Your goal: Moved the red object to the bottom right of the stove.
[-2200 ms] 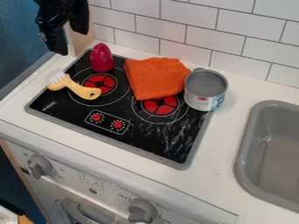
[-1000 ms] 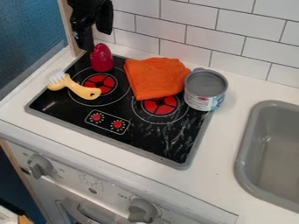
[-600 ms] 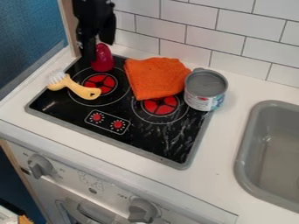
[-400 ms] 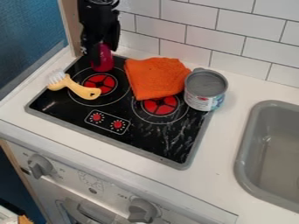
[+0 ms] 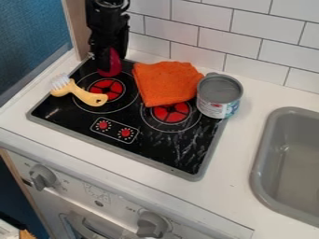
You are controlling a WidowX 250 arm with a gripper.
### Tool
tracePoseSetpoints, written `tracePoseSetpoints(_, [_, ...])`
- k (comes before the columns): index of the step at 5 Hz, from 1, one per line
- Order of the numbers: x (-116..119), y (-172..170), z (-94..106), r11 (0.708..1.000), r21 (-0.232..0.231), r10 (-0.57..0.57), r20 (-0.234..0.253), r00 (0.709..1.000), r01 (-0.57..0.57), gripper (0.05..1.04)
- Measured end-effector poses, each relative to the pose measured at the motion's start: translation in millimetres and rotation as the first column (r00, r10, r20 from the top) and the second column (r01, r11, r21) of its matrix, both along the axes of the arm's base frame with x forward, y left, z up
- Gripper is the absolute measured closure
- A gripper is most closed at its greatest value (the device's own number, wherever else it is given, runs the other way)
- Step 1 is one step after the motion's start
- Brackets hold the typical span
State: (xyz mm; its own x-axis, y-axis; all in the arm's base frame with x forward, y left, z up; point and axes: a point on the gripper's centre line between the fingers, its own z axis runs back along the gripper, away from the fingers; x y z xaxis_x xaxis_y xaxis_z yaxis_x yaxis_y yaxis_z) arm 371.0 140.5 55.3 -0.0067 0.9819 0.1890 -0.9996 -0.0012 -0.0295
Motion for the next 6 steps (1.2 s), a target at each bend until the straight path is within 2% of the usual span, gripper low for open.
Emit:
tracePoseSetpoints(1, [-3,-2,0.5,1.000,-0.007,-0.001,-0.005,1.000,0.001,0.374])
tracePoseSetpoints(2, [-12,-5,20.2,1.000,-0.005,0.014,0.014,1.000,-0.014,0.374])
tracePoseSetpoints(3, [-27,-24,51.1,1.000,0.004,0.004,0.061,0.998,-0.004,0.374])
tracePoseSetpoints(4, [-47,-53,73.4,1.000,0.007,-0.023,0.103,0.994,0.023,0.374])
tracePoseSetpoints(5, [-70,-87,73.8,0.997,-0.026,-0.066,0.100,0.993,0.069,0.375])
tracePoseSetpoints(6, [-86,-114,61.1,0.989,-0.025,-0.145,0.083,0.986,0.147,0.374])
